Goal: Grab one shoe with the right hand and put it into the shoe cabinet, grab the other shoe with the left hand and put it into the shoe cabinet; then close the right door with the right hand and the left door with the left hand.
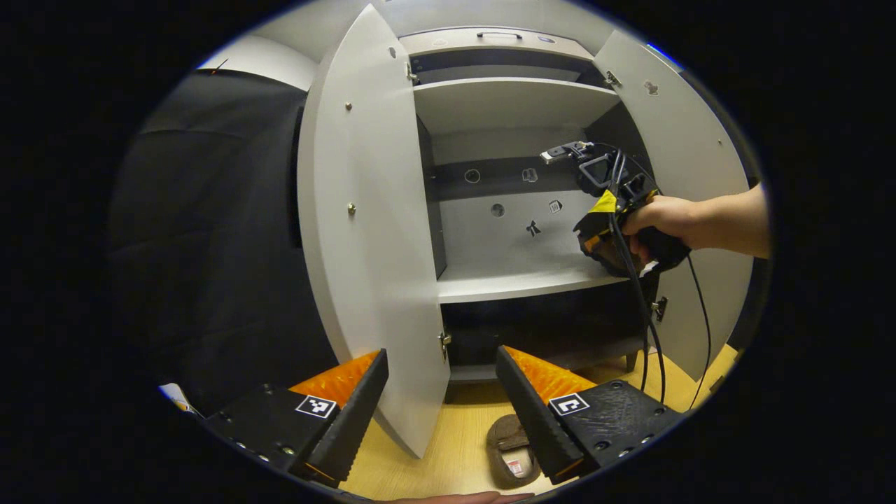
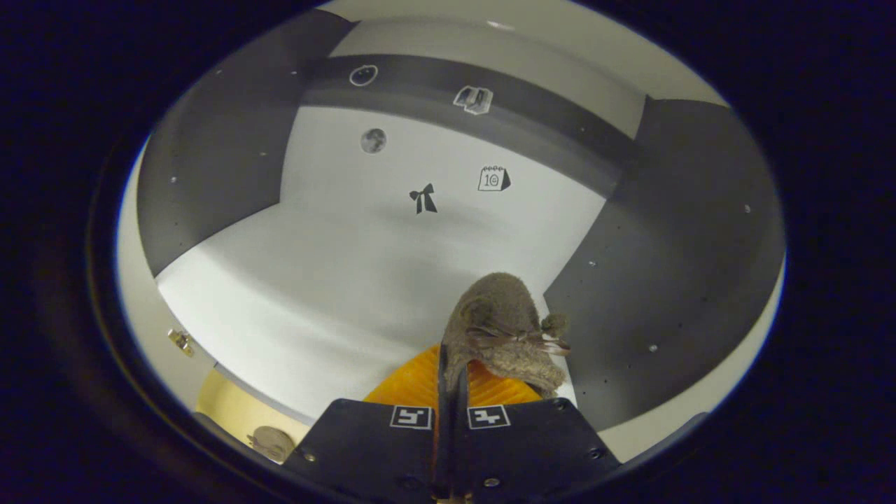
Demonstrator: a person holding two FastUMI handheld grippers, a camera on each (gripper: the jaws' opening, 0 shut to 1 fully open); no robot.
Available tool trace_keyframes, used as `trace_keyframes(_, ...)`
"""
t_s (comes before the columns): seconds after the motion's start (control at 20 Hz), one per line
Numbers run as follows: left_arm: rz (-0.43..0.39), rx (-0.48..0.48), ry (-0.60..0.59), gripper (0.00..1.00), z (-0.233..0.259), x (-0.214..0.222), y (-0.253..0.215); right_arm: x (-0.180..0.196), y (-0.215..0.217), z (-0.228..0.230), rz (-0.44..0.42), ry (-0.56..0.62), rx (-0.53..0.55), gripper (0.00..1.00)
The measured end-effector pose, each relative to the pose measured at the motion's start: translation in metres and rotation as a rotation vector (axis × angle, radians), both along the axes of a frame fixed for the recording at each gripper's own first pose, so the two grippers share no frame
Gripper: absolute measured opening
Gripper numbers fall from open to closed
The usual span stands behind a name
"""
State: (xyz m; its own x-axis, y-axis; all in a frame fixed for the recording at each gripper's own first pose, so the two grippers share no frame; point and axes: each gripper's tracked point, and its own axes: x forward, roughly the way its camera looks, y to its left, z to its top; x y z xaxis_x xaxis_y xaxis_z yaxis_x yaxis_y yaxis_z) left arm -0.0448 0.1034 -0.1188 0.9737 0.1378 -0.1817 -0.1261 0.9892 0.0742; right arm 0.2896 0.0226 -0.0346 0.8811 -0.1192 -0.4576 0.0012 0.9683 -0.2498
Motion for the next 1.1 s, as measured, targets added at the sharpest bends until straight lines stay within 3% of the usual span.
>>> trace_keyframes(0.1,0.015,0.018,0.0,0.94,0.0,-0.003,0.001,0.006,0.0,-0.002,0.018,0.025,-0.009,0.05)
trace_keyframes(0.2,0.017,0.036,0.001,0.95,-0.002,-0.004,0.0,0.006,0.003,0.004,0.057,0.019,-0.012,0.11)
trace_keyframes(0.3,0.01,0.029,0.006,0.95,-0.004,-0.004,-0.004,-0.005,-0.001,0.008,0.061,0.013,-0.016,0.33)
trace_keyframes(0.35,0.003,0.018,0.01,0.95,-0.006,-0.003,-0.007,-0.014,0.001,0.008,0.075,0.024,-0.013,0.5)
trace_keyframes(0.4,-0.001,0.012,0.012,0.95,-0.007,-0.001,-0.008,-0.018,0.0,0.013,0.076,0.013,-0.017,0.46)
trace_keyframes(0.5,-0.012,0.001,0.01,0.95,-0.006,0.002,-0.012,-0.032,-0.003,0.027,0.074,-0.03,-0.001,0.5)
trace_keyframes(0.55,-0.019,-0.002,0.007,0.95,-0.005,0.003,-0.014,-0.039,-0.003,0.039,0.073,-0.065,0.01,0.62)
trace_keyframes(0.6,-0.026,-0.005,0.005,0.95,-0.005,0.004,-0.016,-0.049,-0.001,0.049,0.085,-0.095,0.026,0.55)
trace_keyframes(0.65,-0.036,-0.007,0.004,0.95,-0.005,0.004,-0.018,-0.061,0.003,0.057,0.104,-0.12,0.046,0.7)
trace_keyframes(0.7,-0.05,-0.012,0.005,0.95,-0.007,0.004,-0.022,-0.076,0.007,0.065,0.123,-0.137,0.067,0.75)
trace_keyframes(0.8,-0.072,-0.023,0.009,0.95,-0.009,0.003,-0.029,-0.105,0.012,0.074,0.154,-0.165,0.114,0.7)
trace_keyframes(0.85,-0.085,-0.027,0.015,0.95,-0.013,0.002,-0.033,-0.12,0.014,0.079,0.16,-0.191,0.147,0.76)
trace_keyframes(0.9,-0.095,-0.027,0.025,0.95,-0.018,0.0,-0.037,-0.136,0.014,0.085,0.161,-0.221,0.183,0.7)
trace_keyframes(0.95,-0.108,-0.028,0.04,0.95,-0.026,-0.001,-0.041,-0.151,0.016,0.087,0.163,-0.249,0.224,0.77)
trace_keyframes(1.1,-0.151,-0.03,0.09,0.95,-0.061,-0.005,-0.055,-0.193,0.027,0.065,0.202,-0.23,0.275,0.78)
